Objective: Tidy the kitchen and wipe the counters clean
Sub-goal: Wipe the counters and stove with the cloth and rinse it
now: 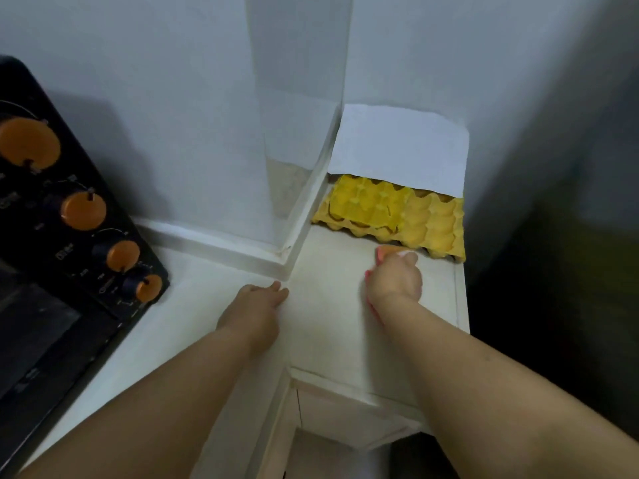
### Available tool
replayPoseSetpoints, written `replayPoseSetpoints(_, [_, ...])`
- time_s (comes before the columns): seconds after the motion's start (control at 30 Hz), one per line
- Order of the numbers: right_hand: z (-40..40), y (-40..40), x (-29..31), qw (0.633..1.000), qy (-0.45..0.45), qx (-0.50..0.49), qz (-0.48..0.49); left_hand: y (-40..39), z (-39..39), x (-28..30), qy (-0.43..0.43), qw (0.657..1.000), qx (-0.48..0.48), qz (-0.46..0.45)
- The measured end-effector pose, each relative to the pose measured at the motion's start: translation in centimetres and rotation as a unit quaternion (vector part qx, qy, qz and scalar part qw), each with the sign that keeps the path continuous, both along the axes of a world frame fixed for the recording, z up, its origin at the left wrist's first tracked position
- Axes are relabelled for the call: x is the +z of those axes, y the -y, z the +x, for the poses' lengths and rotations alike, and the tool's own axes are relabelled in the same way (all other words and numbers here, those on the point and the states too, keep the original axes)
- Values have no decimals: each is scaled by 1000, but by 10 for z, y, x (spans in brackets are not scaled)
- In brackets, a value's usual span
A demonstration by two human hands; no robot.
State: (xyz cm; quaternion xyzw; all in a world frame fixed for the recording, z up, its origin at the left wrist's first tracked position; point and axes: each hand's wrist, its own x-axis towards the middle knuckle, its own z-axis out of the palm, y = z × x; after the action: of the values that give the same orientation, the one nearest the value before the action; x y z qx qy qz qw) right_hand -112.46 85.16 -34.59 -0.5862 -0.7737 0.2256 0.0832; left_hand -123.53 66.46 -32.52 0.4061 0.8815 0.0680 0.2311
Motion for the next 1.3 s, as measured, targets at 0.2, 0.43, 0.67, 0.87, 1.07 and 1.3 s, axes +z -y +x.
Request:
replayPoseSetpoints(0.2, [23, 52, -9, 980, 23, 193, 45, -3, -4, 9, 13, 999, 8, -30])
replayPoseSetpoints(0.43, [7, 6, -7, 993, 28, 100, 51, 1, -10, 10, 46, 998, 10, -37])
replayPoseSetpoints(0.67, [-59, 41, -12, 967, 9, 251, 49, 4, -10, 8, 38, 999, 8, -29])
replayPoseSetpoints(0.87, [-8, 29, -8, 971, 18, 233, 48, 5, -2, 15, 46, 999, -5, -28])
replayPoseSetpoints(1.07, [61, -18, -2, 993, 82, -8, 83, 6, -3, 13, 36, 999, -25, -16])
replayPoseSetpoints(1.3, [-28, 12, -14, 991, 4, 125, 44, 6, -9, 13, 55, 998, -21, -16])
